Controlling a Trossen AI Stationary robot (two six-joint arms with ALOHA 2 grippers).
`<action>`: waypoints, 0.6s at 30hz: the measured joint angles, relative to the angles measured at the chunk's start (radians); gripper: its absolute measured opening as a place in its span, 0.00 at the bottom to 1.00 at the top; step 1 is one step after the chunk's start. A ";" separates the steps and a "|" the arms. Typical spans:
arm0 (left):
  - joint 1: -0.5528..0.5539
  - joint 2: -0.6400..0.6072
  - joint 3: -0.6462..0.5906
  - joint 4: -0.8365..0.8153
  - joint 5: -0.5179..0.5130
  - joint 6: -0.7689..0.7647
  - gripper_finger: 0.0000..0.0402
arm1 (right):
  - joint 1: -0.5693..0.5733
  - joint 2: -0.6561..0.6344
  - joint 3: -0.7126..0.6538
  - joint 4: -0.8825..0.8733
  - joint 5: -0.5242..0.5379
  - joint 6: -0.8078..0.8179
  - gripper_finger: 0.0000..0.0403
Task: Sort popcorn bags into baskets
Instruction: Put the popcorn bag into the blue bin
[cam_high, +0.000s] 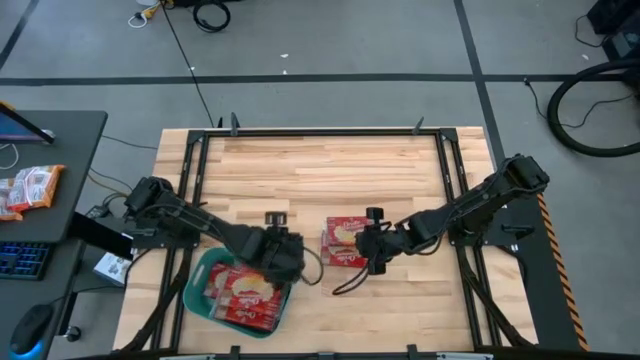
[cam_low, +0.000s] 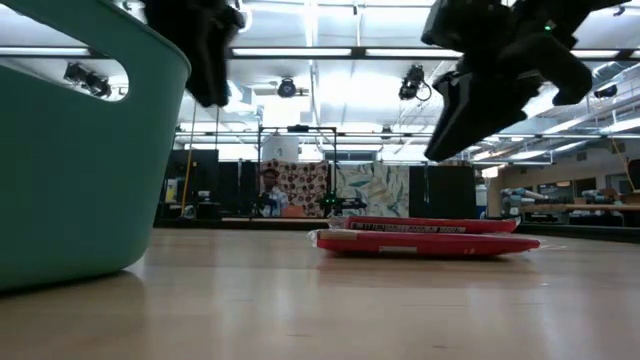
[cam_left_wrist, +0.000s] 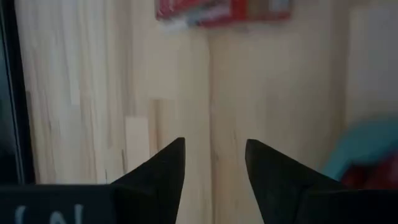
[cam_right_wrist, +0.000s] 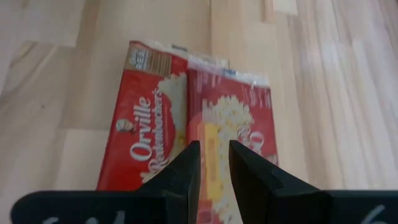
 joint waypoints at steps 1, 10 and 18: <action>0.016 0.003 0.000 0.022 0.002 0.015 0.43 | 0.006 0.000 0.000 -0.014 0.004 0.030 0.22; 0.134 0.040 -0.001 0.232 0.099 0.107 0.43 | 0.036 0.000 0.000 -0.125 0.050 0.270 0.22; 0.159 0.170 -0.002 0.452 0.132 0.268 0.43 | 0.080 -0.002 -0.001 -0.232 0.114 0.471 0.22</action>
